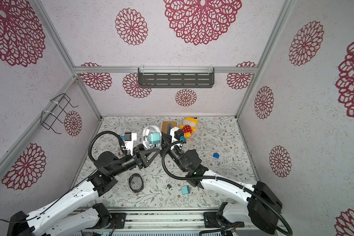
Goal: Pack away charging kits
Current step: Zip the zipper on the storage bag.
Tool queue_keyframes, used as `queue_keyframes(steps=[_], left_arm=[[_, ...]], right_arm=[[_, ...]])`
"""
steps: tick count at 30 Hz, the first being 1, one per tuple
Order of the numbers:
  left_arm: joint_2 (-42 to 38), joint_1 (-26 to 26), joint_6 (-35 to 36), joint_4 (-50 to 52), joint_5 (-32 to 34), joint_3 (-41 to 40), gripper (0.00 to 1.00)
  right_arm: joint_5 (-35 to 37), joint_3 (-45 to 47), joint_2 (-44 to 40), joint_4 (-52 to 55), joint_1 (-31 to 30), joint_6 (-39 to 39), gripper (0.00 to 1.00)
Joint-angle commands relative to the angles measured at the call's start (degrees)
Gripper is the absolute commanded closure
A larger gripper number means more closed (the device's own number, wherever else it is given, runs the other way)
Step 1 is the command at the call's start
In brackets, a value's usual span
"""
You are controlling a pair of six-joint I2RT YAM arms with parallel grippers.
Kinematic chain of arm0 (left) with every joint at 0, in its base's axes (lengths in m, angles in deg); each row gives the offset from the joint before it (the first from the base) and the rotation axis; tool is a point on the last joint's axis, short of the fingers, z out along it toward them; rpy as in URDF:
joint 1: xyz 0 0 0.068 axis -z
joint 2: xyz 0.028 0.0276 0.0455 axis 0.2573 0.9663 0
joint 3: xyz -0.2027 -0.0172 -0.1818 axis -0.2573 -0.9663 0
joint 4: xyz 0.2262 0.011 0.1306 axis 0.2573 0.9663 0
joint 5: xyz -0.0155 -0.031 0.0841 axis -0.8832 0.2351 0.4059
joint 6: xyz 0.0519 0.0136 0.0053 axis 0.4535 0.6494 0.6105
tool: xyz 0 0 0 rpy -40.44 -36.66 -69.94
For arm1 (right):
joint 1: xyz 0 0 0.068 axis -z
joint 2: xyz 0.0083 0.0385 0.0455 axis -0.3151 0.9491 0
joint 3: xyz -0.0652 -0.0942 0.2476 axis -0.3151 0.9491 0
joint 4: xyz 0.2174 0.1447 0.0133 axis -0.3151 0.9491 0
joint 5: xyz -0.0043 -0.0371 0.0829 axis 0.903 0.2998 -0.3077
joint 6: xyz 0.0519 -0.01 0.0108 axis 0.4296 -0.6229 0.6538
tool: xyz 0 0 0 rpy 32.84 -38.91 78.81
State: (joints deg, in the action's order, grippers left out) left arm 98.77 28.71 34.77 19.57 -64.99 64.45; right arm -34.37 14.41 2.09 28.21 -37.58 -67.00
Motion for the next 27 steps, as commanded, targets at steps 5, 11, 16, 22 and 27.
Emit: queue_keyframes(steps=[5,11,16,22,27], left_arm=[[2.0,2.9,2.5,-11.9,17.2,-2.8,0.25],[1.3,4.2,3.0,-18.4,20.7,-5.0,0.30],[1.2,5.4,4.1,-19.6,22.4,-5.7,0.38],[0.9,5.8,4.5,-20.0,24.0,-6.0,0.49],[0.0,5.9,4.0,-17.2,24.6,-5.0,0.55]], right_arm=[[4.0,0.9,-2.7,-7.3,-3.5,8.3,1.00],[6.6,2.5,-1.8,-8.7,-4.4,12.1,1.00],[6.6,2.5,0.0,-9.6,-5.0,13.5,1.00],[7.5,3.0,1.2,-9.6,-5.4,15.3,1.00],[8.0,3.4,2.1,-9.5,-6.0,17.0,1.00]])
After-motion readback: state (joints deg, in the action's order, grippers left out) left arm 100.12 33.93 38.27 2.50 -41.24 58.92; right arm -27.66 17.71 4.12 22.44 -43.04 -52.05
